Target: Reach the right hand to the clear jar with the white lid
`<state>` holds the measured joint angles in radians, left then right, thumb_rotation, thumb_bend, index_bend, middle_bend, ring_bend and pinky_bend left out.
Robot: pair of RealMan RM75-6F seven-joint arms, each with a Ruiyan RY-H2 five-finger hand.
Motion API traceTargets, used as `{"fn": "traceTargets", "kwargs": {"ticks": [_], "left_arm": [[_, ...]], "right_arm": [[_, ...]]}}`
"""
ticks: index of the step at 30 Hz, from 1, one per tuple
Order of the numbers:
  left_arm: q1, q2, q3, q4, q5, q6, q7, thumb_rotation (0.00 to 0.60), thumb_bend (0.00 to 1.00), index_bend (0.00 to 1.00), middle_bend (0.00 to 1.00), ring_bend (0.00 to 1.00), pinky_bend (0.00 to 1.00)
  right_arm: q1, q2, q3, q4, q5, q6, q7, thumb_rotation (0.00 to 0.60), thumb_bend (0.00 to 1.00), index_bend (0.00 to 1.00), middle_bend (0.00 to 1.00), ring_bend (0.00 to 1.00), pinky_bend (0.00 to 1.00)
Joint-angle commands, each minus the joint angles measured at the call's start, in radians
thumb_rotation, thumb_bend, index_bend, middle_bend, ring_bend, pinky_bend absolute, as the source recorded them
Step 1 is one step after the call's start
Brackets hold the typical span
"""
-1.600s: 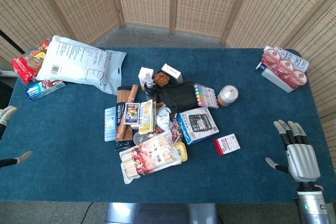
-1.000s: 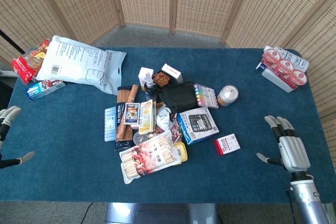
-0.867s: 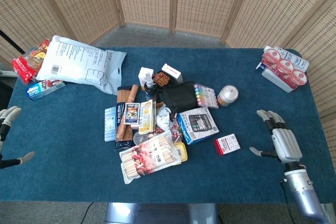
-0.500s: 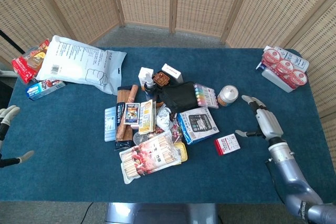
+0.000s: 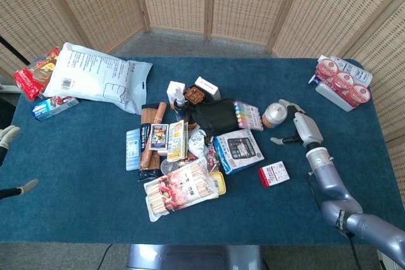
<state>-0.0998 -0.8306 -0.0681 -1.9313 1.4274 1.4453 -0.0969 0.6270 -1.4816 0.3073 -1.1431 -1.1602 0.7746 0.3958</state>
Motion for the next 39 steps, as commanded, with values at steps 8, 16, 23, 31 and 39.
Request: {"fn": "traceTargets", "kwargs": {"ticks": [8, 16, 23, 31, 39], "left_arm": [[-0.006, -0.002, -0.006, 0.009, -0.023, -0.014, -0.004, 0.6, 0.04, 0.0, 0.0, 0.0, 0.0], [-0.008, -0.007, -0.011, 0.017, -0.036, -0.019, -0.003, 0.6, 0.04, 0.0, 0.0, 0.0, 0.0], [-0.012, -0.014, -0.011, 0.014, -0.039, -0.025, 0.014, 0.6, 0.05, 0.0, 0.0, 0.0, 0.0], [-0.014, -0.019, -0.01, 0.007, -0.036, -0.026, 0.026, 0.6, 0.04, 0.0, 0.0, 0.0, 0.0], [-0.022, -0.02, -0.007, 0.007, -0.025, -0.043, 0.011, 0.6, 0.04, 0.0, 0.0, 0.0, 0.0]], "right_arm": [[0.072, -0.077, 0.017, 0.106, 0.046, -0.07, -0.033, 0.6, 0.0, 0.0, 0.0, 0.0, 0.0], [0.092, -0.143, 0.034, 0.205, 0.07, -0.055, -0.028, 0.6, 0.0, 0.0, 0.01, 0.05, 0.19], [0.088, -0.194, 0.024, 0.287, 0.045, -0.04, 0.017, 0.6, 0.03, 0.44, 0.62, 0.67, 0.78], [0.068, -0.164, 0.023, 0.254, 0.005, 0.014, 0.046, 0.6, 0.06, 0.49, 0.67, 0.71, 0.83], [0.014, 0.0, 0.055, -0.006, 0.007, 0.134, -0.056, 0.6, 0.06, 0.5, 0.68, 0.72, 0.83]]}}
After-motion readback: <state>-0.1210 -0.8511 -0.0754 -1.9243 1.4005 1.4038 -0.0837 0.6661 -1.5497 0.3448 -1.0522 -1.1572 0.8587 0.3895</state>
